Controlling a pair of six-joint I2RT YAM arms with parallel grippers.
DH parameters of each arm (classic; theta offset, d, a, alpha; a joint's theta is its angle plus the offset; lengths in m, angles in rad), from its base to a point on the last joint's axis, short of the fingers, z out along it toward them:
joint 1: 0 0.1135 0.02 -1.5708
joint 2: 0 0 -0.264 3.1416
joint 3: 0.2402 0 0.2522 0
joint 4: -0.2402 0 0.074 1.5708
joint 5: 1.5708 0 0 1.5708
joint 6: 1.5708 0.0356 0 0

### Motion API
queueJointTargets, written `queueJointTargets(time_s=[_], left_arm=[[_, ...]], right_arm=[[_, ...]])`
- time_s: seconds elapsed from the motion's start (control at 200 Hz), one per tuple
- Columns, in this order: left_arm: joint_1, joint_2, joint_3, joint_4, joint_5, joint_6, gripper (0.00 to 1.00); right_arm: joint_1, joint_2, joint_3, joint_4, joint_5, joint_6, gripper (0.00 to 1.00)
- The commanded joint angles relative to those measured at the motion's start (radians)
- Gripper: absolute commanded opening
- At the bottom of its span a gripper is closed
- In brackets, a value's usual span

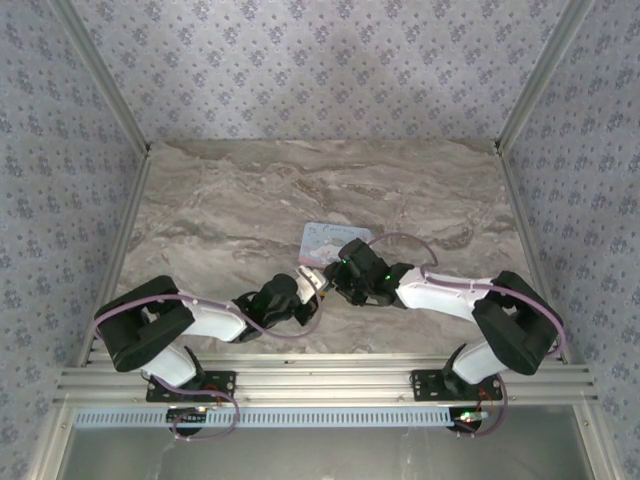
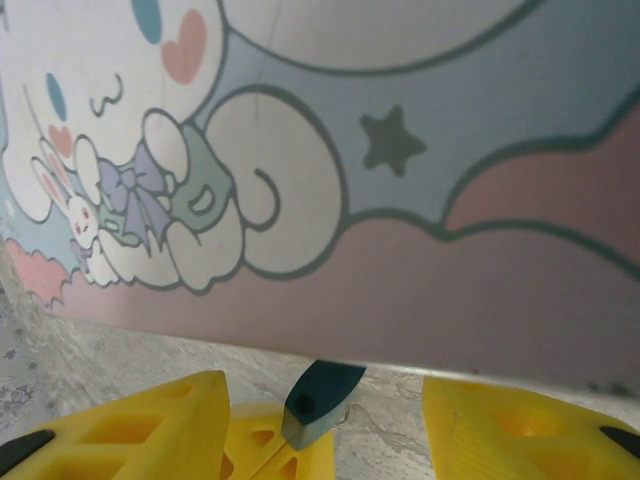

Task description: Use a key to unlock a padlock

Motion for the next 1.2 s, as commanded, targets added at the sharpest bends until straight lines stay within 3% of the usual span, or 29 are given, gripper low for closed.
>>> queueJointTargets(time_s=[0.0, 0.135, 0.285, 0.375, 0.63, 0.884, 1.054, 1.194], left_arm=[[-0.019, -0.02, 0.035, -0.033, -0.032, 0.055, 0.0], [-0.028, -0.02, 0.05, -0.051, -0.062, 0.052, 0.0], [-0.032, -0.029, 0.053, -0.062, -0.081, 0.056, 0.0], [-0.034, -0.035, 0.054, -0.071, -0.083, 0.061, 0.0], [-0.043, -0.041, 0.068, -0.093, -0.089, 0.072, 0.0], [-0.048, -0.033, 0.067, -0.064, -0.079, 0.058, 0.0], [-0.048, -0.024, 0.06, -0.045, -0.076, 0.037, 0.0], [-0.048, -0.019, 0.046, -0.005, -0.067, 0.008, 0.0]], right_arm=[[0.008, 0.016, 0.027, 0.006, -0.007, 0.006, 0.53], [0.014, 0.021, 0.036, -0.003, -0.007, 0.004, 0.5], [0.018, 0.023, 0.037, -0.007, -0.006, 0.004, 0.35], [0.018, 0.026, 0.038, -0.008, -0.006, 0.003, 0.31], [0.018, 0.046, 0.062, -0.01, -0.019, -0.004, 0.38], [0.017, 0.059, 0.06, 0.011, -0.036, 0.004, 0.36], [0.014, 0.04, 0.042, 0.034, -0.029, 0.015, 0.46], [0.012, 0.034, 0.038, 0.035, -0.029, 0.013, 0.47]])
